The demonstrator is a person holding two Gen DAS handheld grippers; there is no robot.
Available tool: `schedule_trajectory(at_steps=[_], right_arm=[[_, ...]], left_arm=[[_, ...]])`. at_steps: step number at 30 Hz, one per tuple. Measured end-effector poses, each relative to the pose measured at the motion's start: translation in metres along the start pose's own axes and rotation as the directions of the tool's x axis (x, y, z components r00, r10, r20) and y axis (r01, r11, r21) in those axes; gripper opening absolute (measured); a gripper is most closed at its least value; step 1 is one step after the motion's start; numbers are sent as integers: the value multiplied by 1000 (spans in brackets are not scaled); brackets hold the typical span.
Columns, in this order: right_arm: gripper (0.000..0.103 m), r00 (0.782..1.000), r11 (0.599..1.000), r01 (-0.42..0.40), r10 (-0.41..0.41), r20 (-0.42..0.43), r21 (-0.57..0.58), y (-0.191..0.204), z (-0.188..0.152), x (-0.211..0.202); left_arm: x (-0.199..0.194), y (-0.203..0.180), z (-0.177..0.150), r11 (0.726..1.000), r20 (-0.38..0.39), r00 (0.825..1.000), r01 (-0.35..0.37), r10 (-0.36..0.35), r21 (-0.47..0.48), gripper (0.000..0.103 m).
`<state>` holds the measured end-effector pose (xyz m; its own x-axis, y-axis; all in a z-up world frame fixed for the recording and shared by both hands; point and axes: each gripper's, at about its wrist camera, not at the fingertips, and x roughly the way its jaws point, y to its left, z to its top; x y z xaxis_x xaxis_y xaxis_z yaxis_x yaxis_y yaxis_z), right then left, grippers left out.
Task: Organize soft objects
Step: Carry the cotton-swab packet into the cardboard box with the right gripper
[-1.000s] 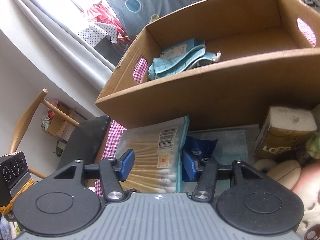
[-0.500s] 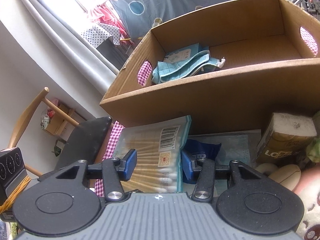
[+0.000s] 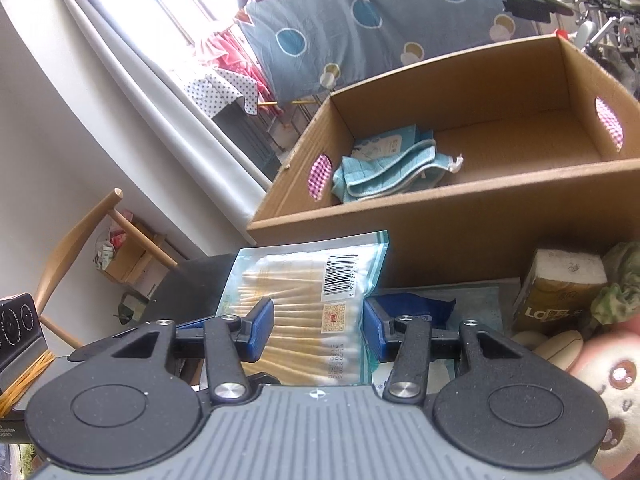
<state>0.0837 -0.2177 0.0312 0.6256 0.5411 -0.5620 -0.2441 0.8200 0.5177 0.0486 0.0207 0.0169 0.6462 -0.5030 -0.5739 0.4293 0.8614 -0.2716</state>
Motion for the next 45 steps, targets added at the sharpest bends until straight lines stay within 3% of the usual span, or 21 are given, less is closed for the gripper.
schedule_trajectory(at_steps=[10,19,23,30,36,40,45], right_arm=[[51,996,999,-26,29,84,-43,19,25,-29],[51,990,996,-57,66,128,-75,18,79,-31],[51,992,995,-55,64,112,-80,10,105,-19],[51,998,997,-57,58,34,-46,-16,150,22],[51,994,998,-55,56,-93,13,-48,171,77],[51,979,997,-46,56,-197,57,-68,170,114],[51,941,993,-16,54,-333,118,-89,161,151]], left_arm=[[-18,-9,34,998,99,995,13,-19,59,102],[-6,-17,77,990,175,984,-10,-15,142,103],[10,-13,93,988,173,985,-7,-21,156,103],[55,7,113,991,112,994,-2,-13,131,103],[99,28,113,995,0,999,-32,33,97,103],[116,40,105,996,-75,996,-44,49,77,103],[118,44,100,995,-137,988,-64,74,74,103]])
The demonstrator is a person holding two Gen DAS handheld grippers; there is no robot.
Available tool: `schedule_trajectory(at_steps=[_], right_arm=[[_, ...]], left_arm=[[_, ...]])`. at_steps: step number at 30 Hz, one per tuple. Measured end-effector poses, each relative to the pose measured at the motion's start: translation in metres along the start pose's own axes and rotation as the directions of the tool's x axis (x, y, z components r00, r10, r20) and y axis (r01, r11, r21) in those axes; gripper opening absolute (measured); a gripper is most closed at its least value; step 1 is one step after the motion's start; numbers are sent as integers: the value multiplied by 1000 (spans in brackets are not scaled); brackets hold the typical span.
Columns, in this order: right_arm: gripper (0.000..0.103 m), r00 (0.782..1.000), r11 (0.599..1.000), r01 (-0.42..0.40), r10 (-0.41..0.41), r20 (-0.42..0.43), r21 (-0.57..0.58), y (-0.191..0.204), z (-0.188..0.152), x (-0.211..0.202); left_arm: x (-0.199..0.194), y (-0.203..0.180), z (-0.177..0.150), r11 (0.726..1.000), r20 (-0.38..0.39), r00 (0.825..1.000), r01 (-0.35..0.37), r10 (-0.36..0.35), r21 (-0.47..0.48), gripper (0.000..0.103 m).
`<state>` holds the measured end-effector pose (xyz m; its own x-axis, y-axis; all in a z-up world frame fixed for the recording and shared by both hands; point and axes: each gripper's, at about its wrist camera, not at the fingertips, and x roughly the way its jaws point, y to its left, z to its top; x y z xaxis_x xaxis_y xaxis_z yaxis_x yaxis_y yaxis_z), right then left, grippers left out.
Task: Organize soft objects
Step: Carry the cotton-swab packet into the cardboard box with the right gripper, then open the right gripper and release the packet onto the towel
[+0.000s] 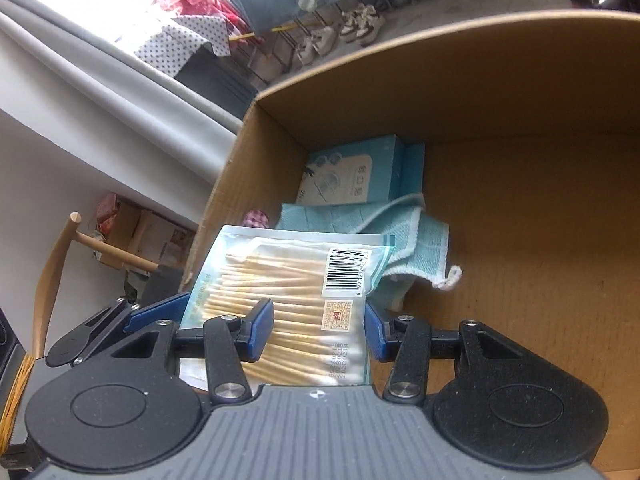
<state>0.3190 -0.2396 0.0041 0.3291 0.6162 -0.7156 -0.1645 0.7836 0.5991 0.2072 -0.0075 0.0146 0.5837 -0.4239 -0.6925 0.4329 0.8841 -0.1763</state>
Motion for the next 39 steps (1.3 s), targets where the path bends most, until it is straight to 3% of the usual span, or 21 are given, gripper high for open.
schedule_trajectory(at_steps=[6,13,17,22,28,39], right_arm=[[52,995,999,32,-29,-101,28,-10,1,19],[53,991,995,95,-93,-100,8,-8,6,16],[59,980,990,138,-134,-150,20,-12,9,29],[65,968,985,169,-158,-196,37,-12,12,48],[67,950,981,186,-166,-265,49,-5,15,68],[74,941,980,197,-179,-287,34,16,7,79]], left_arm=[[-29,6,-1,1000,36,999,8,-8,-14,103],[-90,30,-18,991,157,987,43,-22,-129,103],[-112,48,-35,978,201,980,33,9,-204,103],[-115,72,-66,950,181,982,2,57,-313,103],[-108,83,-93,926,132,990,3,50,-379,103],[-106,73,-113,931,130,991,56,-9,-361,103]])
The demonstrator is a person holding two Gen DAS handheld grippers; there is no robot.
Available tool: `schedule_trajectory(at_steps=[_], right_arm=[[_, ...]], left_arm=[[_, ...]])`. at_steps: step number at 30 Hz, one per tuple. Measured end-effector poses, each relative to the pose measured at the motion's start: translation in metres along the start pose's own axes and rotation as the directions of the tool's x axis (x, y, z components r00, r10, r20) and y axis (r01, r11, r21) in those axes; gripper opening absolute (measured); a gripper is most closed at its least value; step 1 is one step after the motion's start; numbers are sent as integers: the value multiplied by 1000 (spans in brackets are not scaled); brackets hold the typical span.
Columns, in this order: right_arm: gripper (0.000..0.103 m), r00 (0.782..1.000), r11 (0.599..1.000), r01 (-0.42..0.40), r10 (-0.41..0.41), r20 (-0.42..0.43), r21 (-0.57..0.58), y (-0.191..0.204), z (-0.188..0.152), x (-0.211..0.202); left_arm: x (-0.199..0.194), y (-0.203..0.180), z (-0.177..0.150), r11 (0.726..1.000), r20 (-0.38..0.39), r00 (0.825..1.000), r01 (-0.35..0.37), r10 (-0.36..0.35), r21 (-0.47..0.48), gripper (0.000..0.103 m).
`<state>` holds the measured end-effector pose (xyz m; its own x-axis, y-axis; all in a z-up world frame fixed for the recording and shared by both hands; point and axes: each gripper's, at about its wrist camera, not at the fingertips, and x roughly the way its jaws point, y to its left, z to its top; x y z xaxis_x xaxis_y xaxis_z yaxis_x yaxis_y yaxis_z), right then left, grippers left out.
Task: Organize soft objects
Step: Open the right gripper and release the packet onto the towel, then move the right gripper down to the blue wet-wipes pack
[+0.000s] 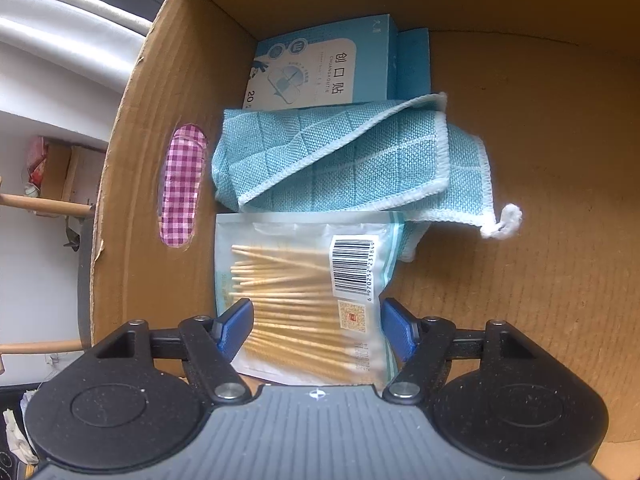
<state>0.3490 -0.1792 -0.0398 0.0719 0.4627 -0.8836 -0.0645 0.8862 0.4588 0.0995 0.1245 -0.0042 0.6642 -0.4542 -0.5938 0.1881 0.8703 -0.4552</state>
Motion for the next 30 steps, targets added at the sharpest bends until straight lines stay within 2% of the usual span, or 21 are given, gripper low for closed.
schedule_trajectory(at_steps=[4,7,10,14,17,22,25,30], right_arm=[[74,999,1000,14,-14,33,1,2,-4,-7],[74,994,999,45,-44,99,-12,2,-11,-23],[74,984,999,37,-35,174,-9,0,-22,-47],[75,955,1000,-14,20,295,-20,-1,-51,-93],[79,918,997,-52,70,390,-57,1,-83,-127],[80,858,992,-32,89,506,-119,10,-140,-155],[80,844,991,-35,101,526,-132,9,-172,-154],[80,847,992,-42,98,523,-118,5,-214,-132]], left_arm=[[0,-6,-5,1000,7,1000,6,-6,7,103],[-3,-11,-8,1000,13,1000,12,-12,21,103],[-6,-18,-11,999,16,1000,15,-16,46,103],[-13,-26,-16,996,34,999,19,-21,82,103],[-18,-31,-21,994,46,998,29,-34,104,103],[-18,-40,-33,992,14,999,33,-35,125,103],[-11,-46,-42,989,-29,999,40,-36,141,103],[5,-62,-56,980,-92,994,72,-56,185,103]])
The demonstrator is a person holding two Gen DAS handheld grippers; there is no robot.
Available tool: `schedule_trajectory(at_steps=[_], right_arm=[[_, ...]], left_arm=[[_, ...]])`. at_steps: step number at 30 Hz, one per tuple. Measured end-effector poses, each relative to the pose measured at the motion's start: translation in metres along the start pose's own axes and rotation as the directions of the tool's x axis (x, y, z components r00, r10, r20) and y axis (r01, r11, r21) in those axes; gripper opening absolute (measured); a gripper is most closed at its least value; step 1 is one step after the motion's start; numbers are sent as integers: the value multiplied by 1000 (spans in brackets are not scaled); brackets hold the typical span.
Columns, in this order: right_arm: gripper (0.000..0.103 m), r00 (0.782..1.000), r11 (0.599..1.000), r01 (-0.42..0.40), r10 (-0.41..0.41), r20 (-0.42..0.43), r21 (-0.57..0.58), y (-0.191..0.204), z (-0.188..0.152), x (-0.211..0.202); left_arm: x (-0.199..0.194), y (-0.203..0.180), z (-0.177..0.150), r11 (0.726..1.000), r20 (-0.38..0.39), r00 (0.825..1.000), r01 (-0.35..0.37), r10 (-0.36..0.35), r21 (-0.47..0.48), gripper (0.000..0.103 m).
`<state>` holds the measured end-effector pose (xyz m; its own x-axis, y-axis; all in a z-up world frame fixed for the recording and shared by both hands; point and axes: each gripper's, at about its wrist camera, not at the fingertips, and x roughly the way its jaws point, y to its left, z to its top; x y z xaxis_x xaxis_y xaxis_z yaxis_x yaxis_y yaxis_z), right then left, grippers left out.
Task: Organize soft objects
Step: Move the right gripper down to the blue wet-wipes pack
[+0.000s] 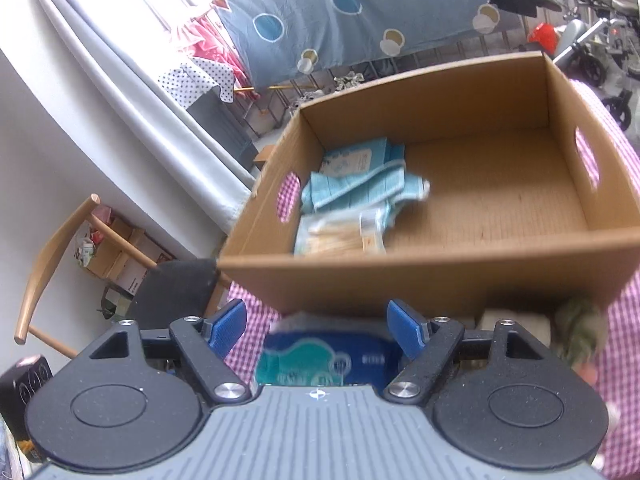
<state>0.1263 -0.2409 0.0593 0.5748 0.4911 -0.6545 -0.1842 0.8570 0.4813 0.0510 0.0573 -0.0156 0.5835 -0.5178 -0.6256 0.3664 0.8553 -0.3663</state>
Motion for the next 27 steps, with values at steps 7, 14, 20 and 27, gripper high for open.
schedule_trajectory(at_steps=[7,14,20,27], right_arm=[[76,999,999,49,-49,-14,-1,-1,-37,21],[70,991,993,119,-120,-64,-19,-9,-51,46],[70,986,991,136,-136,-99,-5,-17,-53,59],[70,987,995,98,-94,-133,22,-21,-54,73]], left_arm=[[25,-18,-5,998,-32,999,7,-5,69,103],[49,-21,-6,996,-81,997,17,-10,90,102],[61,-20,-5,996,-110,994,13,-3,88,102],[70,-19,-6,996,-128,992,34,-24,76,102]])
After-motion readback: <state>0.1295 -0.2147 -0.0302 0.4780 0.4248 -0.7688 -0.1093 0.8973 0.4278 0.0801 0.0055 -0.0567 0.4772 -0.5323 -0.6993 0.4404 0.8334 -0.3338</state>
